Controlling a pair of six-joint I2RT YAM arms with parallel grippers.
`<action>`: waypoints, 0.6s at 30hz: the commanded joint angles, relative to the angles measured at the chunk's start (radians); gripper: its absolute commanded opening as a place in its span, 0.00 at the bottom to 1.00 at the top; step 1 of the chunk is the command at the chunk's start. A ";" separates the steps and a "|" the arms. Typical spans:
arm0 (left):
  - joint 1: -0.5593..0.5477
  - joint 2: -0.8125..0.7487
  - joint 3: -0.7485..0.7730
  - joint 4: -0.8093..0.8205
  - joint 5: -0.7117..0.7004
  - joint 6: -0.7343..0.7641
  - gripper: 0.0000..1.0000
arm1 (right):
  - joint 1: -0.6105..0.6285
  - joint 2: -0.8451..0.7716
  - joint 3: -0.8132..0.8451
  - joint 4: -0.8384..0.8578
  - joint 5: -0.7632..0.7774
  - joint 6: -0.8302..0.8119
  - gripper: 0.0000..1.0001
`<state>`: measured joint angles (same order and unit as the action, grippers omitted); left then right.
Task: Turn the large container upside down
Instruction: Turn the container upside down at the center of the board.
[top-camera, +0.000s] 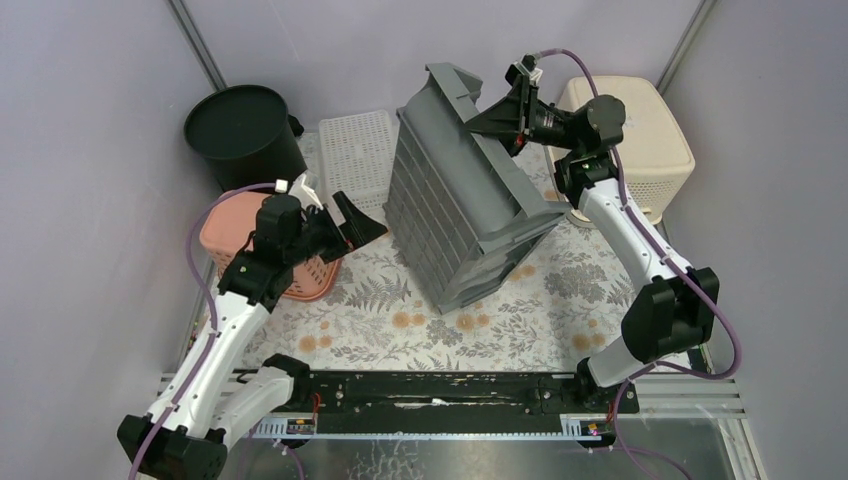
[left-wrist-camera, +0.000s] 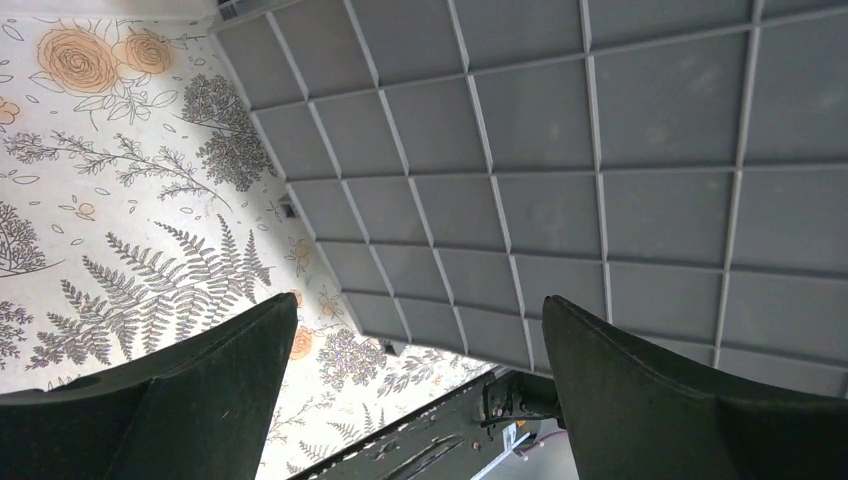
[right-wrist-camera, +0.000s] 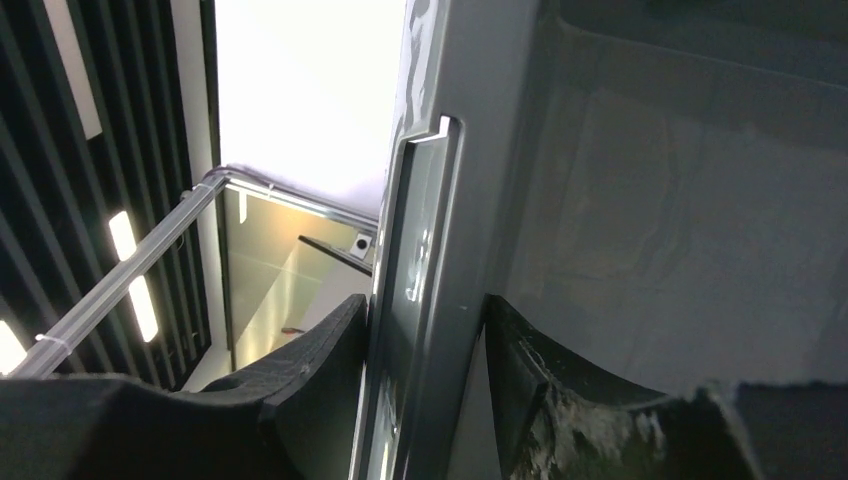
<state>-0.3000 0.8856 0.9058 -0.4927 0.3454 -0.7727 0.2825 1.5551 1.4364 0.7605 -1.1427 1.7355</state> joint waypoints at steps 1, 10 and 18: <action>0.007 0.004 0.047 0.054 0.019 0.003 1.00 | 0.038 -0.042 0.037 0.199 0.089 0.107 0.35; 0.007 0.009 0.144 0.012 0.029 0.012 1.00 | 0.130 -0.070 -0.022 0.152 0.262 0.104 0.32; 0.007 0.001 0.236 -0.036 0.030 0.024 1.00 | 0.181 -0.110 -0.118 0.160 0.444 0.134 0.28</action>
<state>-0.3000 0.8974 1.0939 -0.5098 0.3527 -0.7689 0.4389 1.5398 1.3277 0.7933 -0.8886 1.8206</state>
